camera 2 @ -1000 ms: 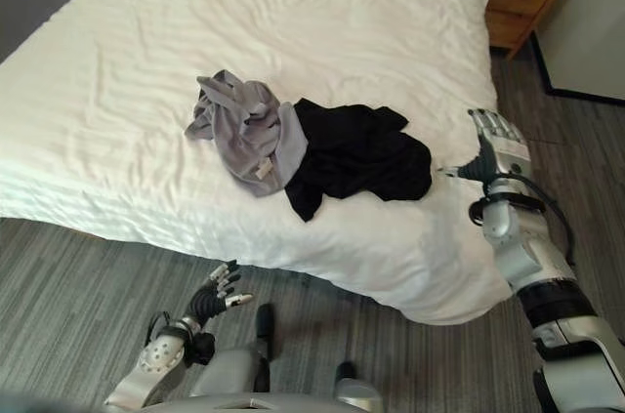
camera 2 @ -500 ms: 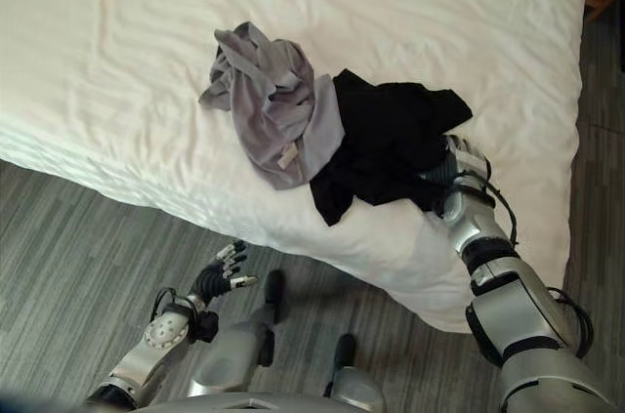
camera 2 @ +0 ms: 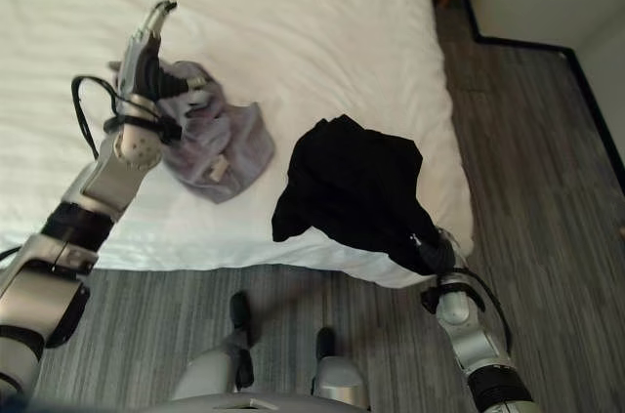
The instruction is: Pick up bed clothes into laundry basket.
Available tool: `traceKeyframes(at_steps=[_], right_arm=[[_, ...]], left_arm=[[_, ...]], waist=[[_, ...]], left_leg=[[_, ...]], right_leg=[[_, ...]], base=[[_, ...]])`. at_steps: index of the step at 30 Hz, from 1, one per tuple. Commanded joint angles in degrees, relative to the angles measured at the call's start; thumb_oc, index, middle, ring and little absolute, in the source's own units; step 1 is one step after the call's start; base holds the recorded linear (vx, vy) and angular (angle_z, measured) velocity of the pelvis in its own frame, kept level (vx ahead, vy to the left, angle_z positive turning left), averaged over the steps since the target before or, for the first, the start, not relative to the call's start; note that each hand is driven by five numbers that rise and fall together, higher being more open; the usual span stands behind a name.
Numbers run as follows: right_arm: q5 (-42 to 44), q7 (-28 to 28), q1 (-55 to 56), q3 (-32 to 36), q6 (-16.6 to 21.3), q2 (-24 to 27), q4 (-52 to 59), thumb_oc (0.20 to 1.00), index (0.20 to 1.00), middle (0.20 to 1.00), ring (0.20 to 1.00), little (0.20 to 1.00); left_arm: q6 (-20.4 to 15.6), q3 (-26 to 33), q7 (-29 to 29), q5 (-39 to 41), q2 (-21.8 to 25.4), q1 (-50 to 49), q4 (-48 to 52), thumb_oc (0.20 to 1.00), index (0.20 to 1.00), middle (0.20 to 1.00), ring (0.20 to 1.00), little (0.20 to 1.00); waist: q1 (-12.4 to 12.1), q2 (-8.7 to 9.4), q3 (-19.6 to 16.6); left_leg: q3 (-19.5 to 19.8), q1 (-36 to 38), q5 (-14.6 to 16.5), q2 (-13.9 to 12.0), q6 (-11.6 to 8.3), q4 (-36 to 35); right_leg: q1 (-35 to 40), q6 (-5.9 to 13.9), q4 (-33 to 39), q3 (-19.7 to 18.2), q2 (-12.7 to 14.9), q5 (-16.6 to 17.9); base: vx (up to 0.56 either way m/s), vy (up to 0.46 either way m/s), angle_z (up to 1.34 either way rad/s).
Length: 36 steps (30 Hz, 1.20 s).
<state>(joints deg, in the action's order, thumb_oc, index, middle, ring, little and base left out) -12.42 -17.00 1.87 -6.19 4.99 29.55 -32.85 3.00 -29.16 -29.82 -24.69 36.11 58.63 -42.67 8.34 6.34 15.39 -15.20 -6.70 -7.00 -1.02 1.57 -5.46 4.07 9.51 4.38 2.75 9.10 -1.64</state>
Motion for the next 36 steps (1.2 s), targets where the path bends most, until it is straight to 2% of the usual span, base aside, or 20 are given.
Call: traceKeyframes(at_steps=[1,3,6,8,9,11,13,17,23,28,30,31,32,36], right_arm=[[1.9,-1.5,2.8,1.9,0.1,7.5,-3.0,0.200,0.200,0.200,0.200,0.200],[4.3,-0.3,4.6,1.1,1.8,7.1,-4.1,0.200,0.200,0.200,0.200,0.200],[9.5,2.1,4.0,0.2,3.5,4.7,-5.2,0.200,0.200,0.200,0.200,0.200],[10.7,2.9,3.8,-0.6,4.0,3.7,-4.3,0.200,0.200,0.200,0.200,0.200],[10.9,3.5,3.9,-1.7,4.1,2.8,-3.4,0.200,0.200,0.200,0.200,0.200],[11.4,4.2,3.5,-2.9,4.0,1.7,-3.2,0.200,0.200,0.200,0.200,0.200],[11.4,4.4,3.3,-3.8,3.9,1.5,-3.0,0.200,0.200,0.200,0.200,0.200],[11.4,5.2,2.3,-4.9,3.5,2.2,-2.0,0.200,0.200,0.200,0.200,0.200],[10.4,6.1,1.8,-5.4,2.9,2.5,-2.2,0.200,0.200,0.200,0.200,0.200],[9.7,6.9,1.1,-5.9,2.3,3.1,-1.7,0.200,0.200,0.200,0.200,0.200],[9.0,7.0,-1.3,-6.8,1.3,2.8,-4.0,0.200,0.200,0.200,0.200,0.200],[9.0,7.3,-2.0,-6.7,1.0,3.0,-4.5,0.200,0.200,0.200,0.200,0.200],[9.1,7.7,-2.1,-6.3,0.7,3.2,-4.8,0.200,0.200,0.200,0.200,0.200],[9.4,8.6,-1.2,-4.6,0.2,4.6,-4.8,0.200,0.200,0.200,0.200,0.200]], left_arm=[[5.0,2.4,-5.0,-7.1,0.0,-2.9,-5.7,1.000,1.000,1.000,1.000,1.000],[9.5,-3.2,-4.3,-13.1,2.5,3.2,-19.1,1.000,1.000,1.000,1.000,1.000],[11.3,-8.4,-1.0,-18.8,5.6,6.2,-26.3,1.000,1.000,1.000,1.000,1.000],[11.8,-8.5,0.2,-19.6,7.8,6.1,-27.9,1.000,1.000,1.000,1.000,1.000],[11.9,-8.4,0.9,-19.8,10.2,6.2,-28.1,1.000,1.000,1.000,1.000,1.000],[11.7,-6.8,1.4,-19.0,12.1,5.4,-28.2,1.000,1.000,1.000,1.000,1.000],[11.0,-4.7,1.4,-16.7,11.5,3.9,-27.5,1.000,1.000,1.000,1.000,1.000],[9.9,0.0,0.5,-11.9,7.3,0.0,-26.8,1.000,1.000,1.000,1.000,1.000],[7.7,3.6,1.8,-6.8,6.9,-4.3,-26.5,1.000,1.000,1.000,1.000,1.000],[8.3,4.5,4.0,-6.9,7.5,-6.5,-28.9,1.000,1.000,1.000,1.000,1.000],[8.8,4.4,8.1,-9.4,6.4,-9.8,-32.5,1.000,1.000,1.000,1.000,1.000],[8.5,4.8,9.7,-10.2,6.1,-12.1,-34.3,0.931,0.931,0.931,0.931,0.931],[8.2,6.4,11.2,-10.3,6.0,-15.0,-36.1,0.200,0.200,0.200,0.200,0.200],[5.8,9.6,14.9,-9.1,6.0,-22.4,-37.3,0.200,0.200,0.200,0.200,0.200]], waist=[[-1.6,-3.37,0.1],[1.1,-3.69,0.8],[2.1,-3.08,1.7],[2.0,-2.50,2.1],[1.5,-2.04,2.2],[0.7,-1.49,2.3],[0.3,-1.32,2.7],[-0.4,-1.37,2.6],[-1.0,-2.03,1.9],[-1.2,-1.78,2.3],[-1.8,-1.65,2.6],[-1.9,-1.62,2.8],[-2.0,-1.61,2.7],[-1.9,-1.75,2.4]], left_leg=[[0.0,4.6,7.2,-3.3,-5.65,0.5],[-2.1,5.1,7.3,-3.6,-5.66,0.5],[-4.6,5.3,7.3,-4.5,-5.91,0.5],[-6.0,5.0,7.1,-5.1,-6.14,0.5],[-7.6,4.9,6.9,-6.0,-6.53,0.5],[-8.5,5.3,6.7,-6.7,-6.83,0.5],[-8.3,5.8,6.9,-6.4,-6.81,0.5],[-7.4,6.2,7.6,-5.2,-6.35,0.5],[-6.8,6.6,7.9,-4.3,-5.81,0.5],[-6.7,7.2,8.1,-4.2,-5.66,0.5],[-6.6,7.5,8.1,-4.2,-5.56,0.5],[-6.7,7.8,8.3,-4.2,-5.58,0.5],[-6.9,7.9,8.2,-4.2,-5.60,0.5],[-7.5,8.4,8.3,-4.2,-5.85,0.5]], right_leg=[[-4.8,4.88,-2.0,-0.1,2.3,2.9],[-6.4,5.49,-2.7,-1.0,2.4,4.1],[-7.9,5.49,-3.0,-1.2,2.0,5.7],[-8.8,5.49,-3.3,0.5,2.1,7.5],[-9.3,5.49,-3.5,4.0,2.5,8.9],[-8.9,5.49,-3.3,6.4,2.8,9.7],[-8.2,5.49,-3.1,7.0,3.0,9.2],[-7.5,5.49,-2.9,7.7,3.6,7.4],[-7.0,5.49,-3.9,8.3,3.9,6.3],[-6.9,5.49,-4.6,8.5,3.7,6.5],[-6.7,5.49,-4.7,8.6,3.6,6.6],[-6.5,5.49,-4.7,8.6,3.6,6.4],[-6.7,5.49,-4.6,8.4,3.6,6.6],[-6.4,5.49,-3.8,7.9,3.6,6.3]], base=[[0.02,0.109,-0.97],[0.02,0.130,-0.77],[0.01,0.053,-0.65],[-0.02,-0.014,-0.49],[-0.01,-0.053,-0.62],[0.01,-0.034,-0.67],[-0.01,0.032,-0.13],[-0.02,0.037,0.16],[0.00,0.013,0.20],[0.00,-0.002,0.04],[0.00,-0.005,-0.08],[0.00,0.012,-0.10],[0.01,0.019,-0.07],[0.03,0.023,-0.07]])
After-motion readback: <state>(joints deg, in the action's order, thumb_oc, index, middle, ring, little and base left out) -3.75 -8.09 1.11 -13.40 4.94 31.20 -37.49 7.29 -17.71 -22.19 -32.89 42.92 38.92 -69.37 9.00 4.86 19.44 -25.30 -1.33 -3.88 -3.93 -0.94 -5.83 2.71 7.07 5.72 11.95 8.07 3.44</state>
